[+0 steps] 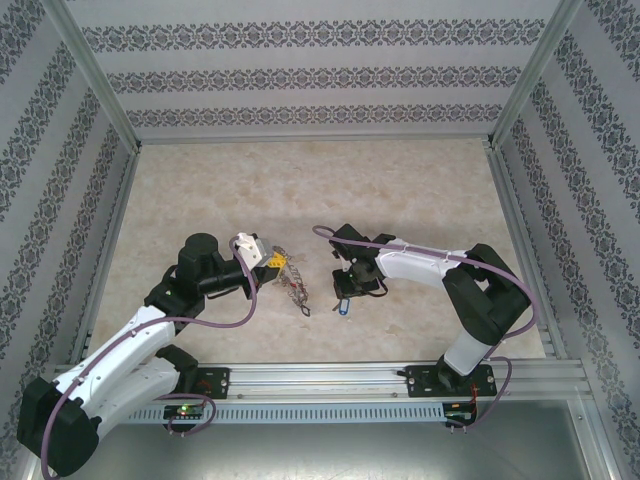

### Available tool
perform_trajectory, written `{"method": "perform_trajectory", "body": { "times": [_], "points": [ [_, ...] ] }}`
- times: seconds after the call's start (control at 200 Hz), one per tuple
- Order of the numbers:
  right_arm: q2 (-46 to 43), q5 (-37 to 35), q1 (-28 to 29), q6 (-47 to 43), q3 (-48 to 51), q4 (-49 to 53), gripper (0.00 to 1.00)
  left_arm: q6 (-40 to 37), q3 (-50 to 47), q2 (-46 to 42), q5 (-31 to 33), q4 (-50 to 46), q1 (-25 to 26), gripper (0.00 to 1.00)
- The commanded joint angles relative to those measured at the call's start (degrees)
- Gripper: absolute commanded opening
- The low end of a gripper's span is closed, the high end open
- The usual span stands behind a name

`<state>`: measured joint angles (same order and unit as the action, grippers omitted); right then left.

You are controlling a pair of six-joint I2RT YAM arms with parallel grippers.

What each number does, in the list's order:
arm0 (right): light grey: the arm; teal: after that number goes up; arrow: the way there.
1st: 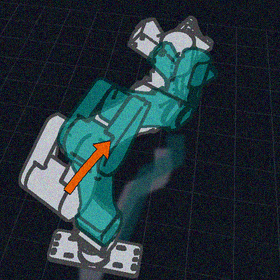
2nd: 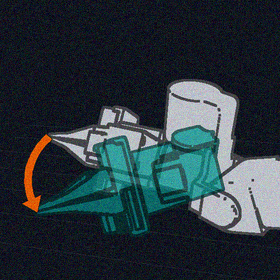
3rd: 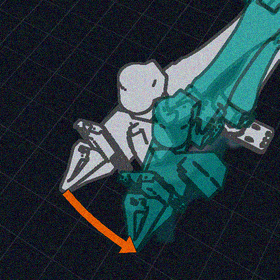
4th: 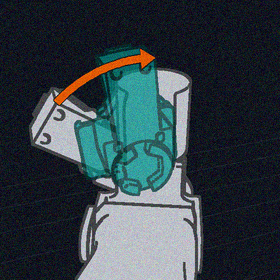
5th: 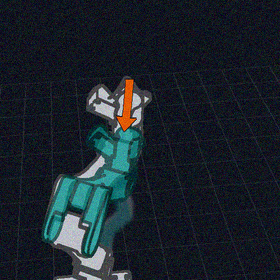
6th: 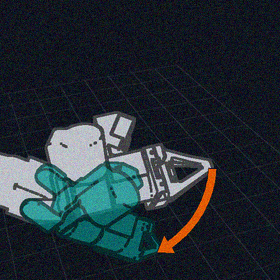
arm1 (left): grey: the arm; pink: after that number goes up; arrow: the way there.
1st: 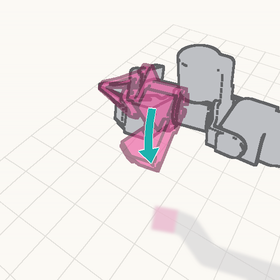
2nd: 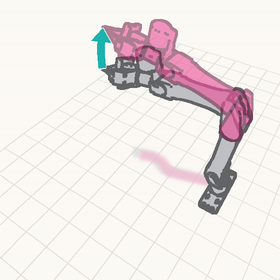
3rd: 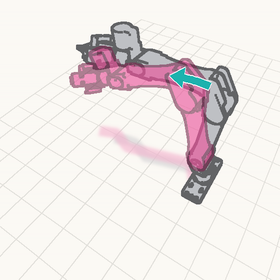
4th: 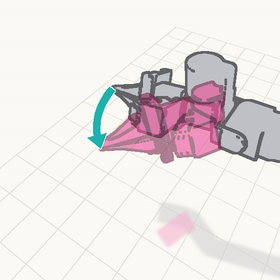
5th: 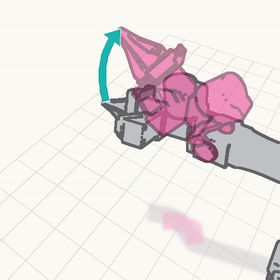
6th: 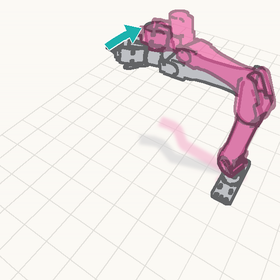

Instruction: Put the keys on the keyring

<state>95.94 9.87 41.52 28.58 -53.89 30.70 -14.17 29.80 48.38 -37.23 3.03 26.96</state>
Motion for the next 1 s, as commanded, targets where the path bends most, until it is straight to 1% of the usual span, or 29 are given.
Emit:
{"method": "perform_trajectory", "body": {
  "times": [0.0,0.24,0.305,0.47,0.585,0.824,0.934,0.994],
  "points": [
    [-0.75,-0.41,0.31,0.74,-1.35,1.56,0.21,-0.5,0.35,-0.42,-0.73,3.03,0.55,0.0],
    [-1.35,-0.59,0.29,1.02,-1.05,1.77,0.18,-0.42,0.17,-0.48,-0.74,3.13,0.6,0.0],
    [-1.37,-0.57,0.28,0.86,-1.04,1.82,0.14,-0.42,0.17,-0.39,-0.74,3.14,0.6,0.0],
    [-0.71,-0.5,0.25,0.77,-1.15,2.0,0.15,-0.42,0.19,-0.27,-0.87,3.3,0.6,0.0],
    [-0.77,-0.6,0.33,0.72,-1.33,2.07,0.13,-0.42,0.2,-0.42,-0.81,3.13,0.55,0.0],
    [-3.34,-2.1,0.31,0.62,-0.94,2.22,0.07,-0.25,0.06,-0.6,-0.77,3.12,0.61,0.0],
    [-4.97,-1.72,0.31,0.27,-0.31,1.37,0.03,-0.33,0.09,-0.44,-0.83,3.46,0.62,0.0],
    [-7.16,-0.68,0.11,-1.47,0.47,0.06,0.02,-0.33,0.26,-0.38,-0.92,3.48,0.55,0.0]
  ]
}}
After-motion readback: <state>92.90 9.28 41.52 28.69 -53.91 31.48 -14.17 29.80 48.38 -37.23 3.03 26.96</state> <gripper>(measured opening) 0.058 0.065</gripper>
